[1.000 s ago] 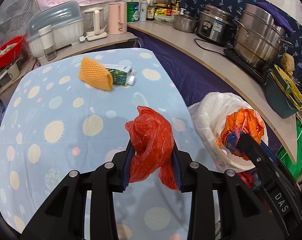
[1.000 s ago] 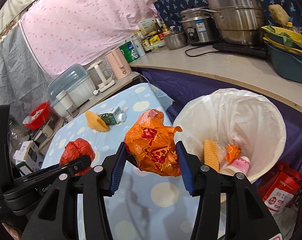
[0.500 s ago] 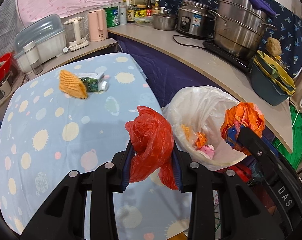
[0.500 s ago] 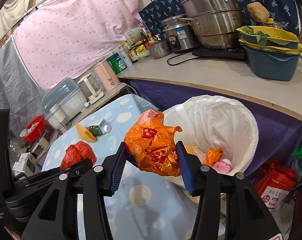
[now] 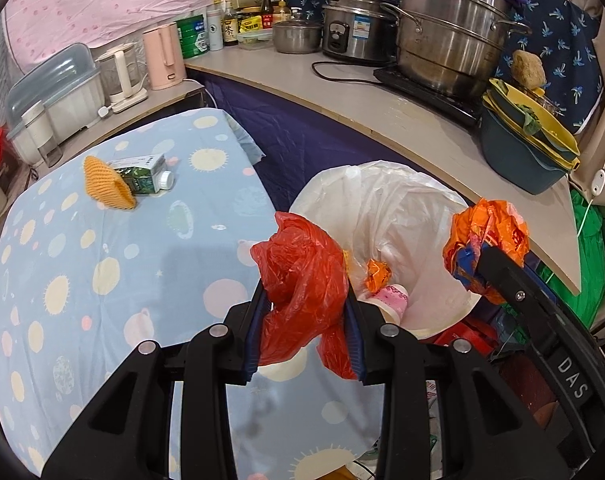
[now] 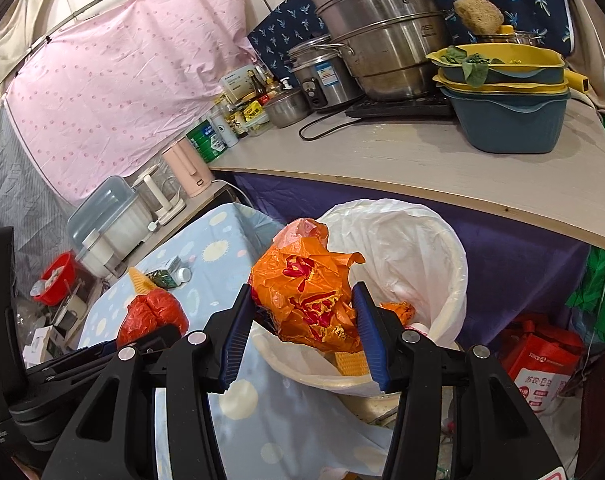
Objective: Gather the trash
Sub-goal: 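Carry the red bag and orange bag over the bin with both grippers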
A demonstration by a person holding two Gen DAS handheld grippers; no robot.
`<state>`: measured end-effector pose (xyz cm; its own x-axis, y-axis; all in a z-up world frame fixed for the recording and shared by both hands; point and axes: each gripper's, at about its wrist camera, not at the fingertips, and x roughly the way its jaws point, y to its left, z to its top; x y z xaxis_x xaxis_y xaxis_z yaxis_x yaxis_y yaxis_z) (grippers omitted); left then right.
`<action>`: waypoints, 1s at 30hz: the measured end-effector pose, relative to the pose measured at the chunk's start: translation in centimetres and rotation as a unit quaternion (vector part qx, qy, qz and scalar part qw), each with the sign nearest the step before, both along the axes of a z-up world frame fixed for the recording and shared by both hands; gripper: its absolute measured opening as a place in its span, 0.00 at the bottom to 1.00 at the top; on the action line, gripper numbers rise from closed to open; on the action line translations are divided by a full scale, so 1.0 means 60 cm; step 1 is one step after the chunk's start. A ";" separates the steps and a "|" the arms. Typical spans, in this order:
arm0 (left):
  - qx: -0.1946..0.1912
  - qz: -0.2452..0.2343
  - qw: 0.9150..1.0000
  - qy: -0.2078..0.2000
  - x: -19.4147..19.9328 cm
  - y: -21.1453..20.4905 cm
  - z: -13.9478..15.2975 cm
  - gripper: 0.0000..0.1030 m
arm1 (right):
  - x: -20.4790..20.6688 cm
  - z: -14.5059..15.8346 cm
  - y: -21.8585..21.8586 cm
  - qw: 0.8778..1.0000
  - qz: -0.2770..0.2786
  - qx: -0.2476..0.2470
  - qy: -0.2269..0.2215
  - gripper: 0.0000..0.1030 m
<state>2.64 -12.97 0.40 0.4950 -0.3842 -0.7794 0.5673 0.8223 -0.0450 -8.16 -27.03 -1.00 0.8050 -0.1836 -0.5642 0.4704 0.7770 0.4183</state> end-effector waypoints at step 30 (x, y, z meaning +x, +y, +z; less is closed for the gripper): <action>0.003 -0.025 0.999 0.031 0.044 -0.093 -0.045 0.33 | 0.040 -0.059 -0.071 0.999 -0.033 0.018 0.034 0.48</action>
